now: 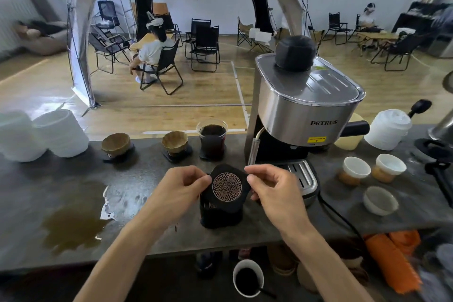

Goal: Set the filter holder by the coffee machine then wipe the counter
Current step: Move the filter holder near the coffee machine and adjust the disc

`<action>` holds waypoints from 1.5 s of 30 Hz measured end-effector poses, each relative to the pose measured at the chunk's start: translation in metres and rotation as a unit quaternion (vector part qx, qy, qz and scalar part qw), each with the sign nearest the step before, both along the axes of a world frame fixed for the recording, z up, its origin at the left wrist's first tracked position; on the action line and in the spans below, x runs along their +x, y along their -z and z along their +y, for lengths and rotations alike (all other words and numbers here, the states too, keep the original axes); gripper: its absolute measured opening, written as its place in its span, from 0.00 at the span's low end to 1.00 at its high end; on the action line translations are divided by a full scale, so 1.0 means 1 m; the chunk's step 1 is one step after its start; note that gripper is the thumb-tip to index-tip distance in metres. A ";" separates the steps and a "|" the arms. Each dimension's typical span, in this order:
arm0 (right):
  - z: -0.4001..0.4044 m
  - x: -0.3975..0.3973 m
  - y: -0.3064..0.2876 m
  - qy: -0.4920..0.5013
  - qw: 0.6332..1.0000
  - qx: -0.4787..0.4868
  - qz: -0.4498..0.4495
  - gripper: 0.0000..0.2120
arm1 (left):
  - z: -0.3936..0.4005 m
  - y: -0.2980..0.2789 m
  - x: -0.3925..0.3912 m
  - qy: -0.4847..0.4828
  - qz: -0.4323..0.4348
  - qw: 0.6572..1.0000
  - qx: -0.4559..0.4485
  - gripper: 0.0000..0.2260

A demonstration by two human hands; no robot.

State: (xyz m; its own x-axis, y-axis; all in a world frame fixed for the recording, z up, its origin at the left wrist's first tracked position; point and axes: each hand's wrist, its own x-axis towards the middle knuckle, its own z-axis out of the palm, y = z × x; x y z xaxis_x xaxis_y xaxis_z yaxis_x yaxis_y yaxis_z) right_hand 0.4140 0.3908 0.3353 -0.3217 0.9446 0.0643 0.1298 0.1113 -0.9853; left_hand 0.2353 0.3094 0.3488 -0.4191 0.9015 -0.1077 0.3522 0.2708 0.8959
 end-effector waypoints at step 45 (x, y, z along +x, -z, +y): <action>-0.004 -0.021 0.039 -0.063 0.971 -0.024 -0.228 0.23 | 0.009 0.058 -0.003 -0.095 0.112 0.981 -0.128 0.17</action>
State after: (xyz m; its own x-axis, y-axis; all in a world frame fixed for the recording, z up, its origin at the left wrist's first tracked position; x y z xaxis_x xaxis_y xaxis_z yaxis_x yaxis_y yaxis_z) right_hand 0.3935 0.3864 0.2964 -0.4189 0.8946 -0.1558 0.5425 0.1090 -0.8329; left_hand 0.2320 0.3183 0.2905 -0.6153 0.7606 -0.2074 0.4541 0.5570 0.6954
